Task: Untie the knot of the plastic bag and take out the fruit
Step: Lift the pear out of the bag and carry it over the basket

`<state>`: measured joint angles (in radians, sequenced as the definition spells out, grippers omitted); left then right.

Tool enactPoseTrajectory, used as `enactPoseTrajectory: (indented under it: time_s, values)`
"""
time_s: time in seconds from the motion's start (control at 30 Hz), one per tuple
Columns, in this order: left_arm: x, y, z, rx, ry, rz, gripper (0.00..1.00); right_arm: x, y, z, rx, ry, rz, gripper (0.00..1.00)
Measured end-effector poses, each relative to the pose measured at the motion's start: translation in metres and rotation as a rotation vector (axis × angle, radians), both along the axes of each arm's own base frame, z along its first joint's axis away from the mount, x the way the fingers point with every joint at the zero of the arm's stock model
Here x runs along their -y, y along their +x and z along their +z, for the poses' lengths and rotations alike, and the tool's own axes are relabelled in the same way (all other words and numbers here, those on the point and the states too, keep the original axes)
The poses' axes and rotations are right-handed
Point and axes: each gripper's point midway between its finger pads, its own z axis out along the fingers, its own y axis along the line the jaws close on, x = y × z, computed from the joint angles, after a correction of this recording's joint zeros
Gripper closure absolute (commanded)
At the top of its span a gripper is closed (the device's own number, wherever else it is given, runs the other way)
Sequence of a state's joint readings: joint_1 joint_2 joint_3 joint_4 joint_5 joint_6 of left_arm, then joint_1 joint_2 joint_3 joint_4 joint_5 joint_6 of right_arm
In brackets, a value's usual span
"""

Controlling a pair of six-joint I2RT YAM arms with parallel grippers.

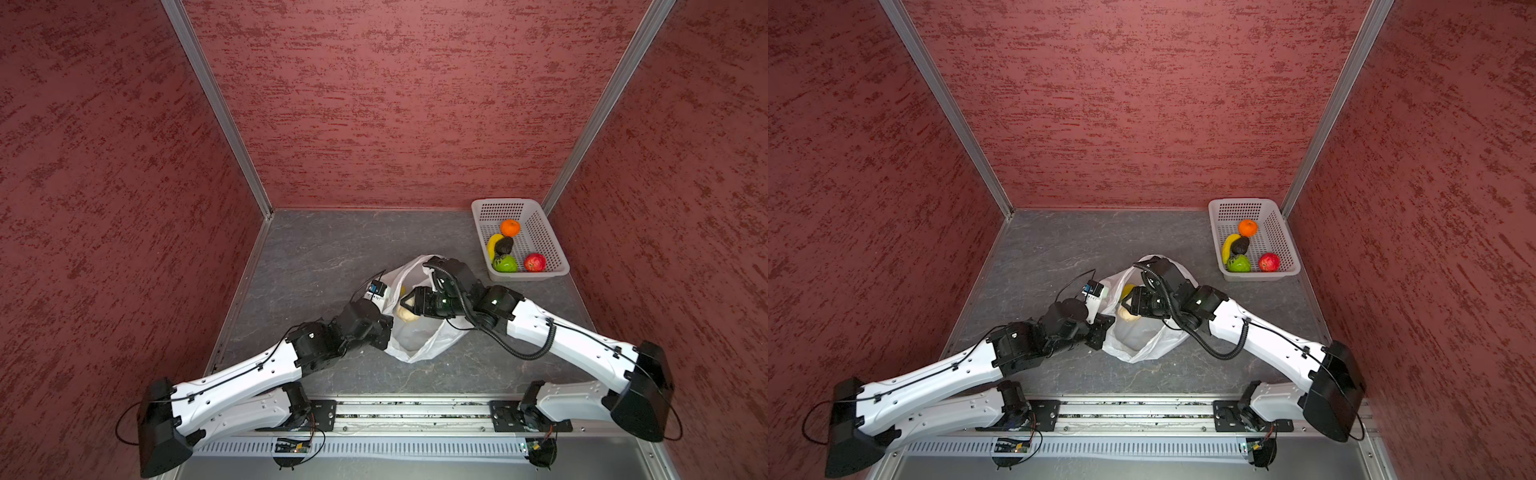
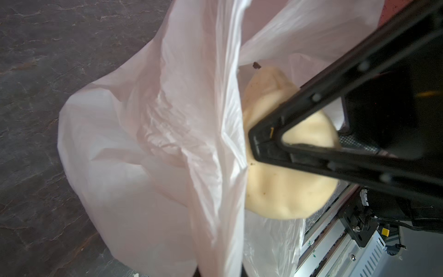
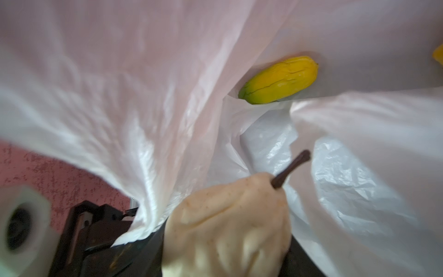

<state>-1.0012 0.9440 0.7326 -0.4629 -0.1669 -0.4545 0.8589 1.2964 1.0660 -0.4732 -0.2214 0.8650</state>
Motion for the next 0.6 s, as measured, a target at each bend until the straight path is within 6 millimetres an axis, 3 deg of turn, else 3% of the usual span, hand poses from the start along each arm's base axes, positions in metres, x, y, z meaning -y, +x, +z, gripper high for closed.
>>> enactPoseTrajectory:
  time_s: [0.4, 0.6]
  values:
    - [0.005, 0.004, 0.003, 0.013, -0.016, -0.004, 1.0, 0.012, -0.023, 0.038, 0.01, 0.015, 0.066, 0.54]
    - [0.005, 0.004, 0.004, 0.015, -0.019, -0.003, 1.0, 0.023, -0.014, 0.081, 0.071, 0.058, 0.033, 0.54]
